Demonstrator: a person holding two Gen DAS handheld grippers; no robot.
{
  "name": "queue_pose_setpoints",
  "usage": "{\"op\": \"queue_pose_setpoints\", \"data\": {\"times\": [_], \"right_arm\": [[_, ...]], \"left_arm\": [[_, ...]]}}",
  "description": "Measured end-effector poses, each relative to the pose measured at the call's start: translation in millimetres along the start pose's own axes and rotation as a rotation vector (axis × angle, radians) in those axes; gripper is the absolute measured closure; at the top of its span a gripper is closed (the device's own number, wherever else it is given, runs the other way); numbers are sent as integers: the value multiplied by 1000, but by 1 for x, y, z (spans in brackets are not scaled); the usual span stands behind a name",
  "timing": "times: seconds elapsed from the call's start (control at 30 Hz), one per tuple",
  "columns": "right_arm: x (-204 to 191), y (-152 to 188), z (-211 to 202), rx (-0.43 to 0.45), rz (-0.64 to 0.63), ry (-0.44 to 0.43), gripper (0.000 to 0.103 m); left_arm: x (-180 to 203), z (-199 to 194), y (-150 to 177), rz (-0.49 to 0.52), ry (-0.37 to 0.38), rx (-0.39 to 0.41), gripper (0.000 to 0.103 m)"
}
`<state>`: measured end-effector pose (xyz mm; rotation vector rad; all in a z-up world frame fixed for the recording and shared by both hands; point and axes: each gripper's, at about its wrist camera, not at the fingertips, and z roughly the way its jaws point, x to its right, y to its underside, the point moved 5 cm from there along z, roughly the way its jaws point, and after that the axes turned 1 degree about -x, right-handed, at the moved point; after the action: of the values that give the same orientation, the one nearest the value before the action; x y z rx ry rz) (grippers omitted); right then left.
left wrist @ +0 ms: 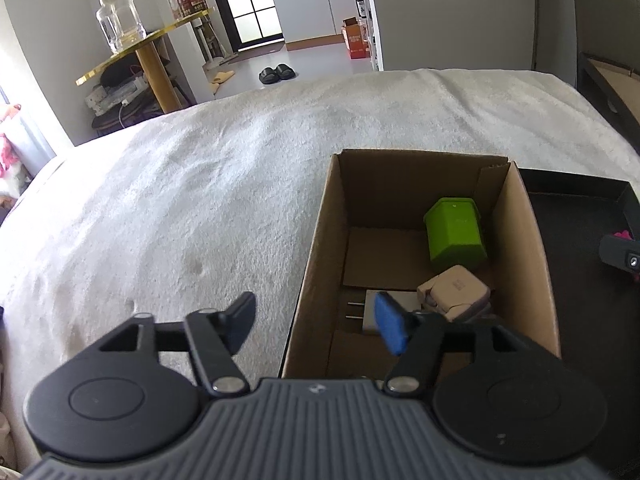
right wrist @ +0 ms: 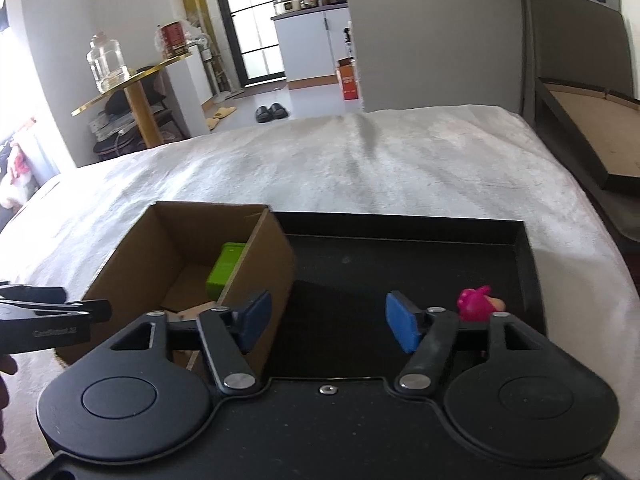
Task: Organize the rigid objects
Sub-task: 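Move the open right gripper to the pink figurine on the tray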
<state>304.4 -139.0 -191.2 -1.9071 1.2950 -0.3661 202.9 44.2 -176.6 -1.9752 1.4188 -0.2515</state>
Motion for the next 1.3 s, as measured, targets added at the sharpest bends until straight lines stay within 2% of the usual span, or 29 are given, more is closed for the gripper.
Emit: {"op": "queue_pose_setpoints", "data": {"times": [0.1,0.63,0.93,1.3], "right_arm": [[9,1,2,7,3,28,23],[40,15,18,-8,28,74,4],[58,21,30,-7,58,83,6],[72,27,46,-33,94,91,25]], "left_arm": [[5,0,0,16,-21,2,27],[26,5,-4,52,-74,-14,18],[32,9,-4,56,-88,-25,17],[34,13,-5,56,-103,-32,17]]}}
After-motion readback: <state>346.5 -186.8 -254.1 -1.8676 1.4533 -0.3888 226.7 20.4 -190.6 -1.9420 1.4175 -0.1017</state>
